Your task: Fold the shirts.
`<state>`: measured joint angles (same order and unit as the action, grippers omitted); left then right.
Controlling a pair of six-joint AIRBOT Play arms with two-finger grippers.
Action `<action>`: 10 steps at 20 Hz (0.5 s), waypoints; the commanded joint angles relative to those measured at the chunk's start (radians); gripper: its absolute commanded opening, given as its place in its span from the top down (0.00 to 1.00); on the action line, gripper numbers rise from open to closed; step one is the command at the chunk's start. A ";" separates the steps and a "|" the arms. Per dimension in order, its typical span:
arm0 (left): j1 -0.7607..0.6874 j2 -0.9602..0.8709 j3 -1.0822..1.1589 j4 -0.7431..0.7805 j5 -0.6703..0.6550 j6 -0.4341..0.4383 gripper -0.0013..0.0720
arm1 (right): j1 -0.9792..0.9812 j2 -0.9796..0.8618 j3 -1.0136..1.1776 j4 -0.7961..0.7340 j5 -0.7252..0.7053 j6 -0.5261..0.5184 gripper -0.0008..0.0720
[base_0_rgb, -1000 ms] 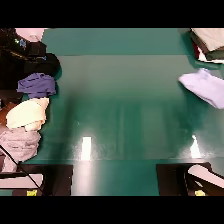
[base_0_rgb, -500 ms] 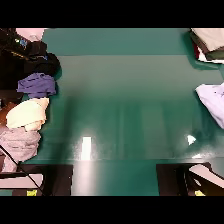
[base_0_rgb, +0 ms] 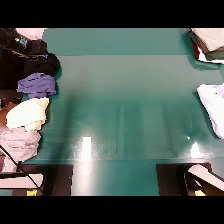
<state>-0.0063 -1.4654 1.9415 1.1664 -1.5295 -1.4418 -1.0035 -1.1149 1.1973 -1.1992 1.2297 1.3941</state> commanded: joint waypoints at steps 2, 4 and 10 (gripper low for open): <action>0.001 0.001 0.000 0.000 0.032 0.001 0.95 | 0.305 0.001 0.030 0.180 0.108 0.008 0.47; 0.001 0.001 0.000 0.000 0.045 0.001 0.95 | 0.481 0.001 0.030 0.180 0.106 0.008 0.47; 0.001 0.001 0.000 0.000 0.093 0.001 0.95 | 0.894 0.001 0.030 0.179 0.065 0.008 0.97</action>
<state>-0.0063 -1.4654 1.9415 1.1656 -1.4639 -1.4406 -0.2909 -1.1149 1.2259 -1.0317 1.3140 1.4017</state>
